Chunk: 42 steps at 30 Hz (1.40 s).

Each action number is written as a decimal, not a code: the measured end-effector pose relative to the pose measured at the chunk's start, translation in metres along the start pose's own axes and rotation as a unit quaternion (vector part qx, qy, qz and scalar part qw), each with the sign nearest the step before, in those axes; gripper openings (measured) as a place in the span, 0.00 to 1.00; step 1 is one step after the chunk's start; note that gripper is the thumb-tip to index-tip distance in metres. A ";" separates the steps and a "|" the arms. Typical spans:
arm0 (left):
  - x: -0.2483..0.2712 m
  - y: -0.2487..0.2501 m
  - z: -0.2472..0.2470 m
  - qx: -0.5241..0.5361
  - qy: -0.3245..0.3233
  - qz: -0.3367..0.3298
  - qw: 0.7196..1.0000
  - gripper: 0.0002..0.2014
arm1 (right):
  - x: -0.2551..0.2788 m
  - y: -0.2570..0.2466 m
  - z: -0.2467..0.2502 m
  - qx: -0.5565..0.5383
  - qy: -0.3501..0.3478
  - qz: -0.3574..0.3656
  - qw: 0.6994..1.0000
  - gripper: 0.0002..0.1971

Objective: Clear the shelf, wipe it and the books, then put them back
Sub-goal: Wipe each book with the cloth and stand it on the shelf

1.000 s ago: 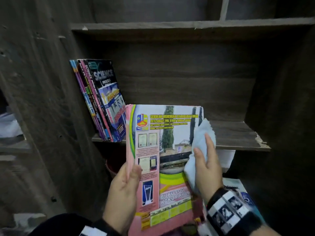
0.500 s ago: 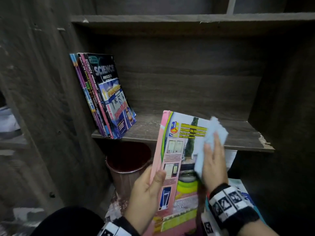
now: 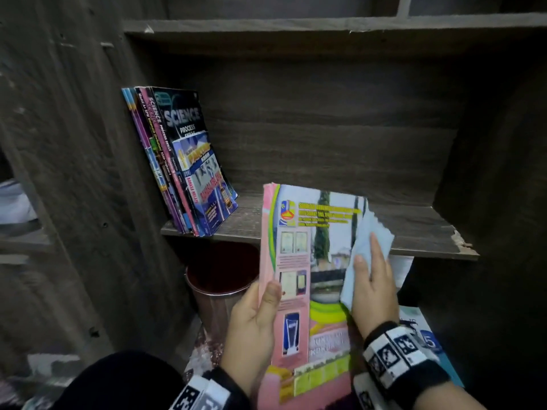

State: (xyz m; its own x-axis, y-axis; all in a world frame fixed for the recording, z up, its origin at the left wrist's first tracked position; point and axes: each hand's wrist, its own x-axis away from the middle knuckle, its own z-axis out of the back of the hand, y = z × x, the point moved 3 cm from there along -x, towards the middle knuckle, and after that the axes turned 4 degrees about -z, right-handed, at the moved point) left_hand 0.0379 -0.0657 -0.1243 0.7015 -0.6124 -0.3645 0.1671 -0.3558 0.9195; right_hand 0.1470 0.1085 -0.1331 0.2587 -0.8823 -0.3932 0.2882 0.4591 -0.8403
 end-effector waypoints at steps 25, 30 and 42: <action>-0.010 0.019 0.011 0.117 0.067 0.011 0.991 0.20 | 0.052 -0.020 -0.032 0.081 -0.196 0.006 0.977 0.38; -0.014 0.027 0.008 0.282 0.035 0.068 0.956 0.22 | 0.090 -0.050 -0.033 0.150 -0.349 0.125 0.917 0.57; 0.005 0.036 -0.019 0.011 -0.221 -0.140 0.965 0.27 | 0.075 -0.078 0.007 -0.059 -0.096 0.180 0.977 0.41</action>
State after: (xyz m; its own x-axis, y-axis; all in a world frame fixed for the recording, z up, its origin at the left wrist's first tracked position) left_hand 0.0609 -0.0682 -0.0906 0.2663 -0.7299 -0.6296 0.2898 -0.5624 0.7745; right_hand 0.1508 0.0070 -0.0947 0.4957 -0.6247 -0.6034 0.0416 0.7111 -0.7019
